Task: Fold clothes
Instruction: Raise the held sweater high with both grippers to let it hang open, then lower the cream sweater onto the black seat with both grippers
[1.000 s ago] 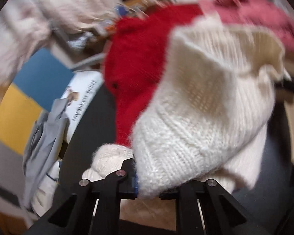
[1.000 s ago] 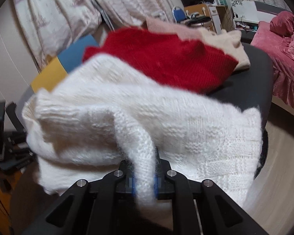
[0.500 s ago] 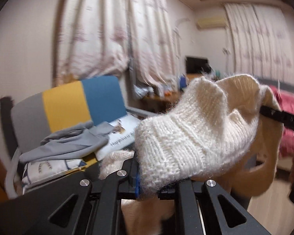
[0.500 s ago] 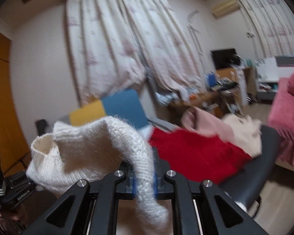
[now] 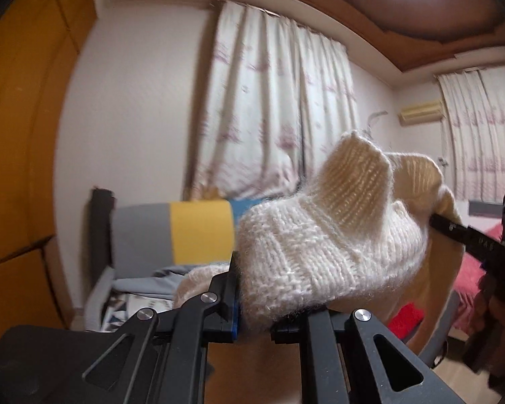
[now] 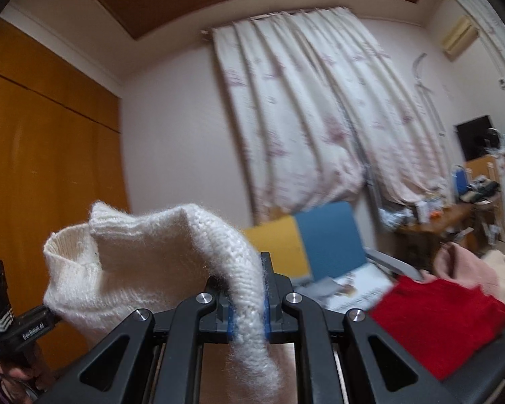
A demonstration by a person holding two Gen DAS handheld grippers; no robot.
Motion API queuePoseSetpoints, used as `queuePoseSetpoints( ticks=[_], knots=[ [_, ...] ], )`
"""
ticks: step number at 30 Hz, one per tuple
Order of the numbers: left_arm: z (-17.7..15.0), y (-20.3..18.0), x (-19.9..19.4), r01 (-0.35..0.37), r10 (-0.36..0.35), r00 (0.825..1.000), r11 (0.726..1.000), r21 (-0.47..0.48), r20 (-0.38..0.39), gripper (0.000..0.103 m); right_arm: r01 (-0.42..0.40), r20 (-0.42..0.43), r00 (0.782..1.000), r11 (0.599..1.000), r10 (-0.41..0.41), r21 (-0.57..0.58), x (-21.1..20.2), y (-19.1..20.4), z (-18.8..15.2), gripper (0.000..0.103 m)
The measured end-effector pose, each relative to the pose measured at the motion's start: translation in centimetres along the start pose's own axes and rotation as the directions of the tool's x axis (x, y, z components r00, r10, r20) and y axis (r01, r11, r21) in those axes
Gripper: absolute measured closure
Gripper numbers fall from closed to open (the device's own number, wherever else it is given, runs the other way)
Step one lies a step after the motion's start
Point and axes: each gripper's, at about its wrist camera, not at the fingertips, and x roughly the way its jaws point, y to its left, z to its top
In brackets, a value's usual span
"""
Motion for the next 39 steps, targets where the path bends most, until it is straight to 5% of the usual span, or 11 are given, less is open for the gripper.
queuePoseSetpoints(
  ticks=[12,18,21,23,26,27,30,32,34,37,39],
  knots=[
    [4.8,3.4,-11.2,-0.200,0.201,0.970,0.980,-0.020,0.134,0.089,-0.324,0.042,0.946,0.945,0.322,0.047,-1.7,6.5,3.6,0.093],
    [-0.1,7.3,-2.1,-0.313,0.313,0.948,0.950,0.012,-0.057,0.088,-0.251,-0.102,0.962,0.967,0.255,0.049,4.7,7.2,0.2,0.093],
    [-5.8,10.7,5.2,-0.351,0.349,0.910,0.936,0.031,-0.224,0.088,-0.169,-0.255,0.950,0.983,0.181,0.069,11.3,6.0,-4.3,0.093],
    [-10.2,12.7,10.6,-0.370,0.372,0.860,0.926,0.074,-0.350,0.088,-0.112,-0.346,0.930,0.993,0.121,0.046,15.6,5.1,-7.6,0.093],
    [-17.9,14.9,18.1,-0.340,0.352,0.767,0.932,0.125,-0.537,0.088,-0.023,-0.483,0.876,0.999,0.006,-0.030,22.4,3.7,-14.1,0.093],
    [-20.9,15.8,20.6,-0.335,0.330,0.723,0.936,0.111,-0.607,0.088,0.001,-0.529,0.848,0.999,-0.028,-0.051,24.5,3.3,-16.4,0.093],
    [-27.0,17.3,25.7,-0.363,0.310,0.610,0.927,0.090,-0.729,0.086,0.040,-0.673,0.733,0.994,-0.098,-0.101,30.6,2.0,-23.8,0.093],
    [-30.1,17.5,27.6,-0.379,0.304,0.562,0.921,0.088,-0.769,0.084,0.065,-0.768,0.626,0.990,-0.138,-0.125,33.1,0.9,-28.3,0.092],
    [-30.8,17.2,27.9,-0.358,0.329,0.564,0.924,0.135,-0.757,0.081,0.098,-0.841,0.511,0.984,-0.178,-0.149,34.8,-0.2,-32.0,0.089],
    [-30.7,17.1,27.5,-0.296,0.346,0.574,0.933,0.205,-0.743,0.077,0.146,-0.846,0.502,0.982,-0.181,-0.123,32.9,-1.5,-32.6,0.083],
    [-29.0,17.1,25.8,-0.270,0.323,0.607,0.943,0.194,-0.726,0.074,0.140,-0.837,0.531,0.988,-0.133,-0.068,30.2,-1.4,-31.2,0.080]
  ],
)
